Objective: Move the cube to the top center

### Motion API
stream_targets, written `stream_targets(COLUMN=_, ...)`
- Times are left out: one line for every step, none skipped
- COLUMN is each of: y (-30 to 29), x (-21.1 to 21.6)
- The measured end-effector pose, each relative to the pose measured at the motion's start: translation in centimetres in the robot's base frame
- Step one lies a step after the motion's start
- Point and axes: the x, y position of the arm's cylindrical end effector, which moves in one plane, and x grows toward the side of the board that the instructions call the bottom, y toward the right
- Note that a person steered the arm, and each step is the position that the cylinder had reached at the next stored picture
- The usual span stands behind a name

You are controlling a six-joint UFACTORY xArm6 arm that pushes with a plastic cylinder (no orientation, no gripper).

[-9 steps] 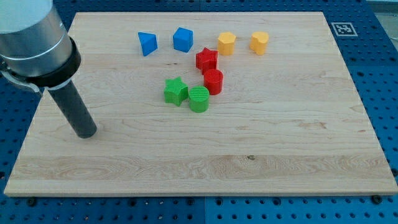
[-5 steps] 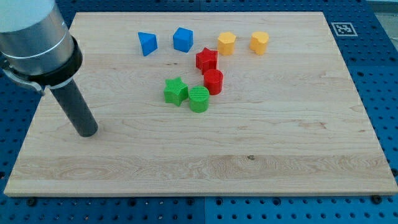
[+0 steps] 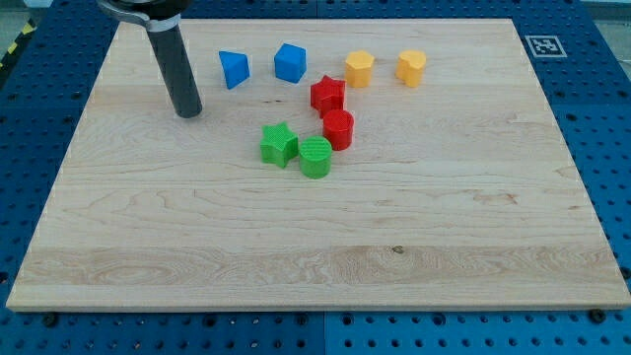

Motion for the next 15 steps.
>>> stream_targets(y=5.7, x=-2.0)
stream_targets(y=11.9, x=-4.2)
stream_targets(y=14.2, x=-5.1)
stream_targets(y=14.2, x=-5.2)
stream_targets(y=12.6, x=-5.8)
stream_targets(y=11.4, x=-6.5)
stream_targets(y=11.4, x=-7.6)
stream_targets(y=11.4, x=-9.4)
stream_targets(y=11.4, x=-10.8)
stream_targets(y=11.4, x=-12.1)
stream_targets(y=11.5, x=-12.7)
stream_targets(y=8.9, x=-12.7)
stream_targets(y=1.8, x=-12.7)
stream_targets(y=-1.9, x=-9.7)
stream_targets(y=0.2, x=-5.2)
